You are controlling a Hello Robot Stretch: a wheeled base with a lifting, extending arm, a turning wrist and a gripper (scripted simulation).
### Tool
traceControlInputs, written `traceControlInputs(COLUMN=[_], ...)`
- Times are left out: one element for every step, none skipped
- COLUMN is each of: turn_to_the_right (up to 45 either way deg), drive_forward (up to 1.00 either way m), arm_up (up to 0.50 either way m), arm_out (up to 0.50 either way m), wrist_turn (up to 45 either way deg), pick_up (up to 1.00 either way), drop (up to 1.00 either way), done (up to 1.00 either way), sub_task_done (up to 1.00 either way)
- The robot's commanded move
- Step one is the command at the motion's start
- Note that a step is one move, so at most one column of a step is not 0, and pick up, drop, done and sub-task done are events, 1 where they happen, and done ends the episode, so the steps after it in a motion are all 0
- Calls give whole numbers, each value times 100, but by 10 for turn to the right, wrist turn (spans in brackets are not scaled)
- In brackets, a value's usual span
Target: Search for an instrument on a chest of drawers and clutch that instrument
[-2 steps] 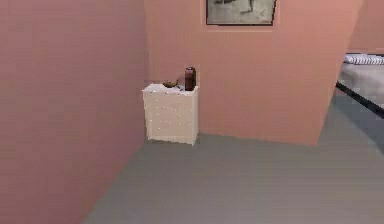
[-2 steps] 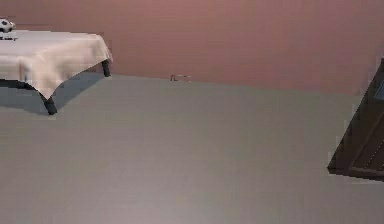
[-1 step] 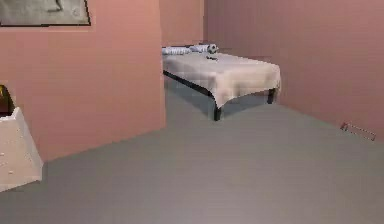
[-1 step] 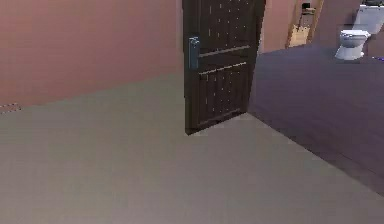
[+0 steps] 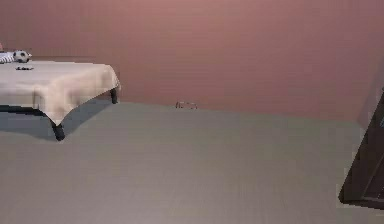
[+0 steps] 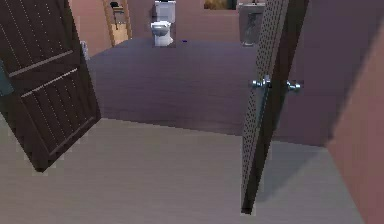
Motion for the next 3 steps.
traceControlInputs(turn_to_the_right=[120, 0, -450], drive_forward=[0, 10, 0], arm_up=[0, 0, 0], arm_out=[0, 0, 0], wrist_turn=[0, 0, 0], pick_up=[0, 0, 0], drop=[0, 0, 0], done=[0, 0, 0], sub_task_done=[0, 0, 0])
